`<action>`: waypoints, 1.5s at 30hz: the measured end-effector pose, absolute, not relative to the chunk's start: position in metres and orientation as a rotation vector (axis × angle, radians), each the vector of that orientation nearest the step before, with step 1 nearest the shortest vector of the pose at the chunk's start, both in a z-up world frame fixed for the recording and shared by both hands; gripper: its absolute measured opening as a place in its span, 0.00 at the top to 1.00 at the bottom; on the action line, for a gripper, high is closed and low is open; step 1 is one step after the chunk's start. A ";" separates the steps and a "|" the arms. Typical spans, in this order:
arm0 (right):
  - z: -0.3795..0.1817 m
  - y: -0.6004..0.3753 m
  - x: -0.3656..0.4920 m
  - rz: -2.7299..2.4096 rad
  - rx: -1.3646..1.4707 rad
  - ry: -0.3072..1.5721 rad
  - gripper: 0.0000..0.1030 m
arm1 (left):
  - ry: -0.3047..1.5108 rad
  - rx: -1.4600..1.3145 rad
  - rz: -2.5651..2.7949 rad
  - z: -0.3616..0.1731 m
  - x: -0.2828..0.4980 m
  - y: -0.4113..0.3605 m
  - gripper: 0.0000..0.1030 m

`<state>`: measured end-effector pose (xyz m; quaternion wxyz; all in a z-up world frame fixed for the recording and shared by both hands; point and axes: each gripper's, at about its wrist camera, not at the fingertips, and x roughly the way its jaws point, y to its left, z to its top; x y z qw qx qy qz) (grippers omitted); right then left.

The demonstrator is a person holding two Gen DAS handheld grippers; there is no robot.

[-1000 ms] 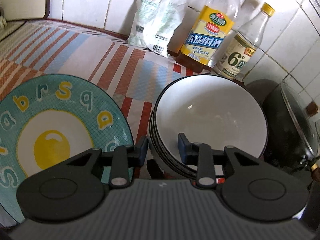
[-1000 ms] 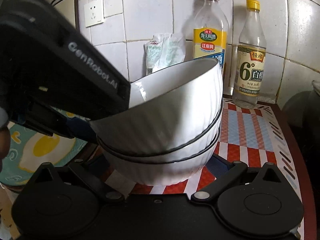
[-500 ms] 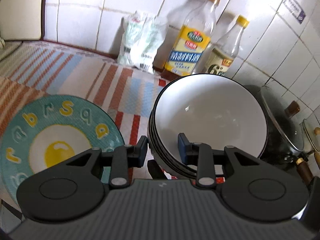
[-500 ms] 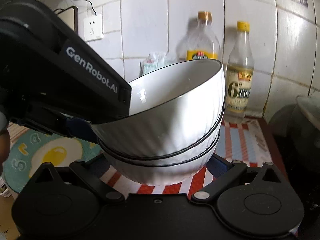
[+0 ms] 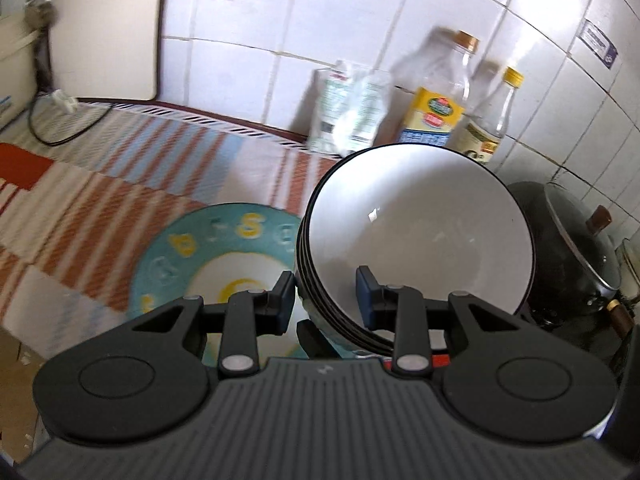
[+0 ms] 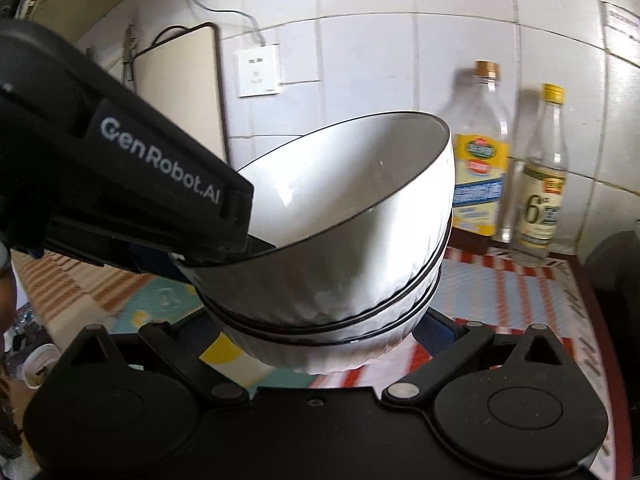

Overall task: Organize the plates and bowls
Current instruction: 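Lift the bowl stack and carry it over the teal egg plate, then lower the bowl stack onto the center of the teal egg plate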

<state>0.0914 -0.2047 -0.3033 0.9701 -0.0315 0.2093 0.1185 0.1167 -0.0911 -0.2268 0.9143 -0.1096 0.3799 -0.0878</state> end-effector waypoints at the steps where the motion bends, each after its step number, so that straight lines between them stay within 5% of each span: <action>1: -0.304 -0.198 0.091 0.249 -0.067 0.426 0.01 | 0.786 -0.226 -0.174 -0.227 0.115 -0.084 0.70; 45: -0.337 -0.121 0.102 0.129 -0.148 0.536 0.00 | 0.906 -0.242 -0.232 -0.265 0.155 -0.004 0.70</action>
